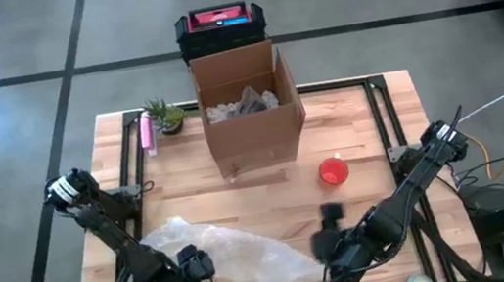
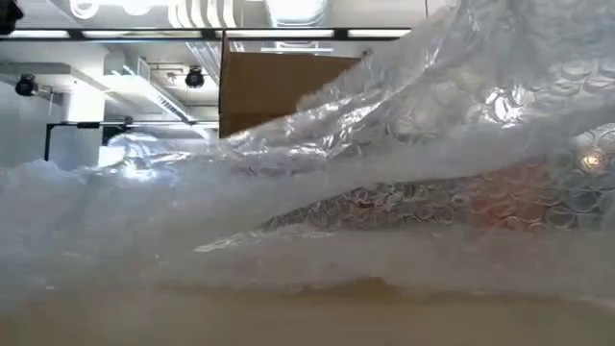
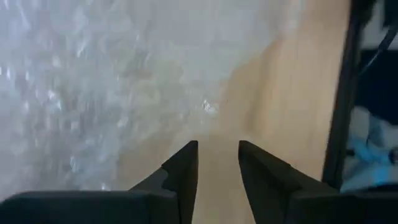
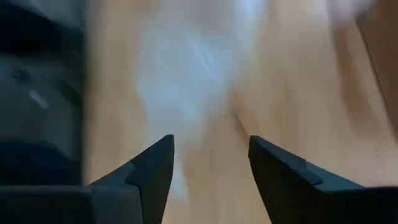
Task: Wrap mug
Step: Prepare the transparent bubble wrap
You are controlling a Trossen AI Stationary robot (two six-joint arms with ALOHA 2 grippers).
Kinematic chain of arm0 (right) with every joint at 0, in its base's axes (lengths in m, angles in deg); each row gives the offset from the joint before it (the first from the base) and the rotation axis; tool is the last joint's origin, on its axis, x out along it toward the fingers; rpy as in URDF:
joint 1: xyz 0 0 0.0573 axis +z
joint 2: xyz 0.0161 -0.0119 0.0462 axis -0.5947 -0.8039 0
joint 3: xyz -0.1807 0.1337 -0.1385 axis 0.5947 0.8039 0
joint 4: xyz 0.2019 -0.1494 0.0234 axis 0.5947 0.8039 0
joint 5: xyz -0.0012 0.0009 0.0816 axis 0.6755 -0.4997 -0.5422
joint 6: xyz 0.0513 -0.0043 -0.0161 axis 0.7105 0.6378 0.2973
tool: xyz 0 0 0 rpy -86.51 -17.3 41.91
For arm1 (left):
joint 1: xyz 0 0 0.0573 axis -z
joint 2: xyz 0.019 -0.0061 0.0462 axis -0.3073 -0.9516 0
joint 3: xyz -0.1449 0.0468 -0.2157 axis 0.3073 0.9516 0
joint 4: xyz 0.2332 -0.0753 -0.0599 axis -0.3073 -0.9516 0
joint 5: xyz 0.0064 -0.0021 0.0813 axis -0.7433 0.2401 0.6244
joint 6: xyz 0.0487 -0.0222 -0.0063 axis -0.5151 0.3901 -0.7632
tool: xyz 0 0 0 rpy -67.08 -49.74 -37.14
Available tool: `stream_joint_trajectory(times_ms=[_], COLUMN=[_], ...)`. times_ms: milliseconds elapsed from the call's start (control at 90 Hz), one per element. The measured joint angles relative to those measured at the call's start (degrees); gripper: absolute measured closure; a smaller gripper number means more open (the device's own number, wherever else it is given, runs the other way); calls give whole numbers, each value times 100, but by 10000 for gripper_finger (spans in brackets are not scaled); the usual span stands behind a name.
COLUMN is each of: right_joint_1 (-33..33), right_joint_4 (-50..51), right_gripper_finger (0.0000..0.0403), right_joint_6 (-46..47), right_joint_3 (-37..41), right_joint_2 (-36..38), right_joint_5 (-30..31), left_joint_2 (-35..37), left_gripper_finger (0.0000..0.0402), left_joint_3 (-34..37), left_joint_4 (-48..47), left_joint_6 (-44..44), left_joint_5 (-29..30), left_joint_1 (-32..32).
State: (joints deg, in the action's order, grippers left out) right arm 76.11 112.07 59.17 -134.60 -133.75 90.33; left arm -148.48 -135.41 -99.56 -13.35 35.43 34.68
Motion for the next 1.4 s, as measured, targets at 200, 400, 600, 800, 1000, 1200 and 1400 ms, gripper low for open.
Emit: stream_joint_trajectory(times_ms=[200,400,600,800,1000,1200,1400], right_joint_1=[-266,-576,-856,-973,-1023,-986,-955], right_joint_4=[-2901,-2405,-1717,-739,-173,712,1175], right_gripper_finger=[230,253,269,281,358,398,402], right_joint_6=[-2529,-2972,-2781,-2667,-2665,-2720,-2584], right_joint_3=[216,-136,-1028,-1487,-1927,-2456,-3177], right_joint_2=[-944,-2060,-2579,-3122,-3300,-3172,-3042], right_joint_5=[-303,-662,-728,-952,-955,-1016,-1070], left_joint_2=[0,0,0,0,0,0,1], left_gripper_finger=[323,327,327,327,327,327,327], left_joint_3=[109,115,115,115,115,113,-7], left_joint_4=[134,226,331,419,425,445,439], left_joint_6=[-137,-42,-38,-55,-55,-58,-54], left_joint_5=[205,375,400,458,487,423,-170], left_joint_1=[0,0,0,0,0,0,0])
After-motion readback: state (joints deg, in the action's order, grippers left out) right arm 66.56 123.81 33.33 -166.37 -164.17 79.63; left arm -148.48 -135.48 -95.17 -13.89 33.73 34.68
